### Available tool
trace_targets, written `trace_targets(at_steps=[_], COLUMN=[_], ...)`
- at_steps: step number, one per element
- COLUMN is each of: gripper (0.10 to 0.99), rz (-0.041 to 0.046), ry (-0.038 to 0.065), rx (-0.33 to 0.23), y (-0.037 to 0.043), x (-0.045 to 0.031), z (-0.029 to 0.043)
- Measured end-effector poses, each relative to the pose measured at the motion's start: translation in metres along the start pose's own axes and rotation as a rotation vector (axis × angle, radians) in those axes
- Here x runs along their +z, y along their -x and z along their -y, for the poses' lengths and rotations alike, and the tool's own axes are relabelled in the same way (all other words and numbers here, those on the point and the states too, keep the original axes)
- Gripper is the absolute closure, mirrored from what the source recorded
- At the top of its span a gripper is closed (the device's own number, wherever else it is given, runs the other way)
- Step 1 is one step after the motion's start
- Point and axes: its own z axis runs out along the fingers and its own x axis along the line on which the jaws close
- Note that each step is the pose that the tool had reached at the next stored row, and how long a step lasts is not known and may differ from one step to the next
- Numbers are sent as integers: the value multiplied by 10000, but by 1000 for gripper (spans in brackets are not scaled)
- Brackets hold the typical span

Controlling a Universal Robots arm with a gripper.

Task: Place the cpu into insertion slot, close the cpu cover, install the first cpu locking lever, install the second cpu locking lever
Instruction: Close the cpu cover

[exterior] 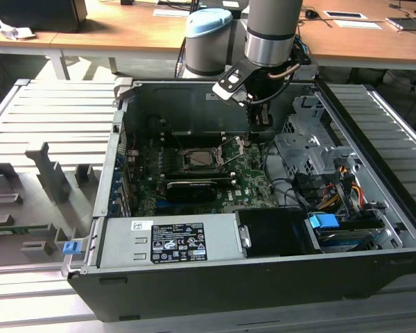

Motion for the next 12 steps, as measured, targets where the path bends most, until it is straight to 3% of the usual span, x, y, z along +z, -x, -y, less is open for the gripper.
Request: trace_targets(at_steps=[7,12], gripper=[980,980], rz=[6,5], ry=[-1,0], rx=[-5,-6], y=[0,1], x=[4,79], z=[-55,-52])
